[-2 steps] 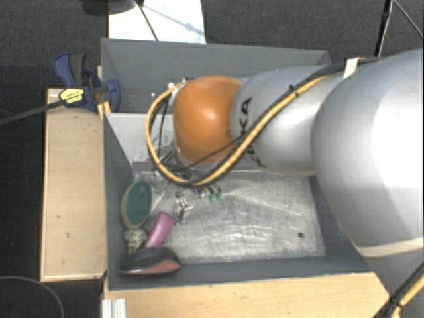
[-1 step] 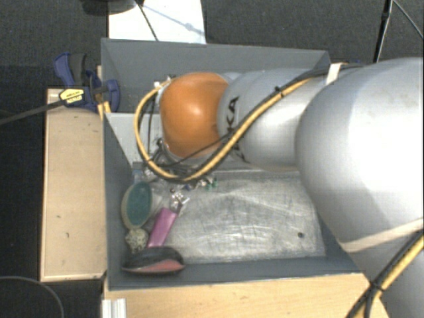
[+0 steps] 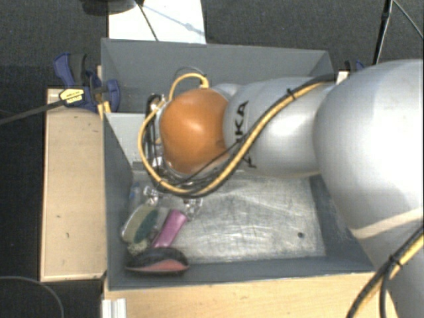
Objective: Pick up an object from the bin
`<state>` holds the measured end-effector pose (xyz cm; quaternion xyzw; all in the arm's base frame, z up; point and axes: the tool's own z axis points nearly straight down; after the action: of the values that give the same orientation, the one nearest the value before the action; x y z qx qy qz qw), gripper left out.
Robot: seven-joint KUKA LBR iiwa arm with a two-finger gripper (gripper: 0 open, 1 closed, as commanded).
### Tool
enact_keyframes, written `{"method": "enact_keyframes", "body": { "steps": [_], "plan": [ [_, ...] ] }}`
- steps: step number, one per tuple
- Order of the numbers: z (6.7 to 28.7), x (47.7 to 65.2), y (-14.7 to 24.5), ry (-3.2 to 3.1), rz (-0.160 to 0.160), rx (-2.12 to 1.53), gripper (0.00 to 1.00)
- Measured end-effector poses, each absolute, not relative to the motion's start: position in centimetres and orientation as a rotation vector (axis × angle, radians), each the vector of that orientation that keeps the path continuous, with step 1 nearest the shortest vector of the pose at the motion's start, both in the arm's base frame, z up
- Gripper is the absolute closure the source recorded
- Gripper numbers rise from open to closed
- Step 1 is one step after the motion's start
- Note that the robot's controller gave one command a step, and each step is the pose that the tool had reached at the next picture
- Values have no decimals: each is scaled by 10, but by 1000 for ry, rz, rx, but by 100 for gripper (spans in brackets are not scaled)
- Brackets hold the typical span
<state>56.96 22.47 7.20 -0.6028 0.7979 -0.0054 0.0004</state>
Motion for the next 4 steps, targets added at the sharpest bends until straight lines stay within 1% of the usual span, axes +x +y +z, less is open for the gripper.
{"method": "enact_keyframes", "body": {
  "steps": [1, 2, 3, 4],
  "plan": [
    [73, 568, 231, 2502, -3, -1887, 100],
    [71, 568, 225, 2511, -16, -1893, 0],
    [73, 568, 231, 2503, -4, -1883, 100],
    [157, 591, 217, 2501, -5, -1880, 100]
  ]
}}
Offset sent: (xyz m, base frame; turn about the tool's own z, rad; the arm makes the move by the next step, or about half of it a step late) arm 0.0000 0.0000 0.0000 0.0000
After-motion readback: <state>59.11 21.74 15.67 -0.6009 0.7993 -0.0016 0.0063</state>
